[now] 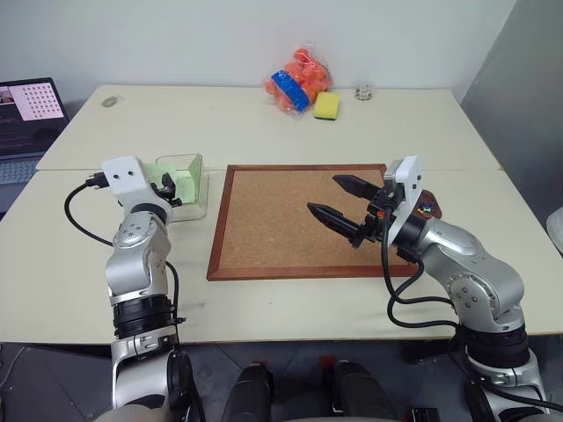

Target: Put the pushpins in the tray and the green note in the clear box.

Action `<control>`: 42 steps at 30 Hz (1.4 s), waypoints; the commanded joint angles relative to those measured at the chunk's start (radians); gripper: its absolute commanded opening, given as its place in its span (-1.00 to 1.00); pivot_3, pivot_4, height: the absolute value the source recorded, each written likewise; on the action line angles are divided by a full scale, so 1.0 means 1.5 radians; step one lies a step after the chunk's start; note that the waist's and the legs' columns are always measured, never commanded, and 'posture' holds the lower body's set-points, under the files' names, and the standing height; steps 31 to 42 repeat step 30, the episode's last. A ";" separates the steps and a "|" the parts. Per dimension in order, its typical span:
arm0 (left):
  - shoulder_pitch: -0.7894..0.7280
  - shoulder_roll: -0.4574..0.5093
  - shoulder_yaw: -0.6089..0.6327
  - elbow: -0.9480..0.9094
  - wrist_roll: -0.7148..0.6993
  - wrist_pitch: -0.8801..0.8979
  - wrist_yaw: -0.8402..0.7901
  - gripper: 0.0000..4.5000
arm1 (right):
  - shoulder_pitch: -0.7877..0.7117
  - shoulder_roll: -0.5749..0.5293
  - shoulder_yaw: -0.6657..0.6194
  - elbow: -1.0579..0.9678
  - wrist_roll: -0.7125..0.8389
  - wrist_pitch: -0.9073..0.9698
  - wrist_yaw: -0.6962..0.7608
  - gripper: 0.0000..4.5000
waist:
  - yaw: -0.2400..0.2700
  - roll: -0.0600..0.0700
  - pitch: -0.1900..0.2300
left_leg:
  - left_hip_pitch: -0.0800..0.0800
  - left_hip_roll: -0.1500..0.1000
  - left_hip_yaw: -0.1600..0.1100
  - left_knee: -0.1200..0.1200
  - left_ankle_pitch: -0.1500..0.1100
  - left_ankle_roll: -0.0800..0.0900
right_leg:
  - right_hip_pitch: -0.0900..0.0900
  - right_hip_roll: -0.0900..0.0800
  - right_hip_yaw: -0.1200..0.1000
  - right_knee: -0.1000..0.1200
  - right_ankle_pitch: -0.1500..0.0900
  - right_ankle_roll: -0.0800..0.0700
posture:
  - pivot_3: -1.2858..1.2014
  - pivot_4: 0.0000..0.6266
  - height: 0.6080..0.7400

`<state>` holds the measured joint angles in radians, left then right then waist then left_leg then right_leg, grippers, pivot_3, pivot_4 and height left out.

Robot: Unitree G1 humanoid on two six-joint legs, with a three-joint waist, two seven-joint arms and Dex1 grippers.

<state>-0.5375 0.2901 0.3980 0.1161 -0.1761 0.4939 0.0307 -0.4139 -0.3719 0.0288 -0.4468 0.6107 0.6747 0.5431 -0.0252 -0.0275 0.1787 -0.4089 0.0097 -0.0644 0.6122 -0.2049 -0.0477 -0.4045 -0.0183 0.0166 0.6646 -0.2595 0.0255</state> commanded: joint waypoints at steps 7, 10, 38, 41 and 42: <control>0.008 0.017 -0.021 -0.035 0.006 -0.020 -0.011 0.97 | 0.001 -0.001 -0.012 -0.019 0.007 -0.004 -0.007 1.00 | -0.001 0.000 0.000 | 0.000 0.000 0.000 0.000 0.000 0.000 | 0.000 0.000 0.000 0.000 0.000 0.000 | 0.03 -0.52 1.00; 0.013 0.018 -0.029 -0.043 0.006 -0.020 -0.013 0.97 | 0.002 0.000 -0.012 -0.019 0.007 -0.004 -0.009 1.00 | -0.001 0.000 0.000 | 0.000 0.000 0.000 0.000 0.000 0.000 | 0.000 0.000 0.000 0.000 0.000 0.000 | 0.03 -0.52 1.00; 0.222 -0.024 -0.211 -0.208 0.018 -0.077 -0.138 0.97 | 0.161 0.045 -0.001 -0.006 -0.271 -0.088 -0.276 1.00 | -0.001 -0.001 -0.001 | 0.000 0.000 0.001 0.000 0.000 0.000 | 0.000 0.000 0.001 0.001 0.000 0.000 | 0.03 -0.52 1.00; 0.222 -0.024 -0.211 -0.208 0.018 -0.077 -0.138 0.97 | 0.161 0.045 -0.001 -0.006 -0.271 -0.088 -0.276 1.00 | -0.001 -0.001 -0.001 | 0.000 0.000 0.001 0.000 0.000 0.000 | 0.000 0.000 0.001 0.001 0.000 0.000 | 0.03 -0.52 1.00; 0.222 -0.024 -0.211 -0.208 0.018 -0.077 -0.138 0.97 | 0.161 0.045 -0.001 -0.006 -0.271 -0.088 -0.276 1.00 | -0.001 -0.001 -0.001 | 0.000 0.000 0.001 0.000 0.000 0.000 | 0.000 0.000 0.001 0.001 0.000 0.000 | 0.03 -0.52 1.00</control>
